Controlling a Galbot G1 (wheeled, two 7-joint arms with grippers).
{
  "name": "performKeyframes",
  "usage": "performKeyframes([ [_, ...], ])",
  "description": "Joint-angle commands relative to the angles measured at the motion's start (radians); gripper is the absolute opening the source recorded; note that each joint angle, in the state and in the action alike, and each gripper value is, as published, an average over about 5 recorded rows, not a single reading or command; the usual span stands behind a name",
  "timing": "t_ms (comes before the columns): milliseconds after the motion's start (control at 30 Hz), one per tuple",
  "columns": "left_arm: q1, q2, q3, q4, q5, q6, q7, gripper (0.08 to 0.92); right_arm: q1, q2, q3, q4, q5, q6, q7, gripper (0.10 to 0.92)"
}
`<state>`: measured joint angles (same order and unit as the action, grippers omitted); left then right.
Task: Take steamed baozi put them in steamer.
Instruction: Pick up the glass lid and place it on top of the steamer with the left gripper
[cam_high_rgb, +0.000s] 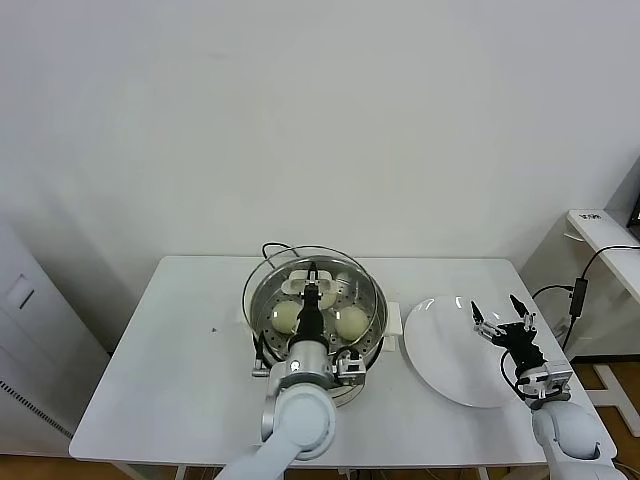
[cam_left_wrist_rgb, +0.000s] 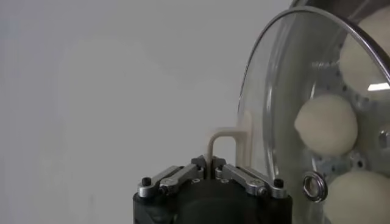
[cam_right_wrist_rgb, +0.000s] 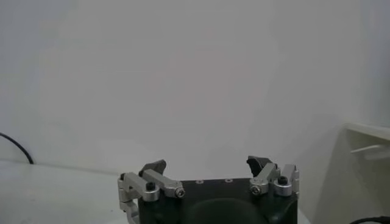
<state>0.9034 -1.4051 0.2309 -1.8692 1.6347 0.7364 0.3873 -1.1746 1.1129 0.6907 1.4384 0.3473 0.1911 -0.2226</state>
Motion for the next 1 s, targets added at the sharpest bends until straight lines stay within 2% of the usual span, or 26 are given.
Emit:
performKeyframes([
  [33, 0.006, -0.020, 0.011, 0.022, 0.005, 0.049, -0.002, 0.114, 0.001, 0.000, 0.001, -0.004, -0.001, 0.001, 0.000, 0.823],
  [1000, 0.025, -0.026, 0.006, 0.052, -0.030, 0.049, -0.018, 0.114, 0.013, 0.005, -0.002, -0.032, -0.012, 0.010, -0.008, 0.823],
])
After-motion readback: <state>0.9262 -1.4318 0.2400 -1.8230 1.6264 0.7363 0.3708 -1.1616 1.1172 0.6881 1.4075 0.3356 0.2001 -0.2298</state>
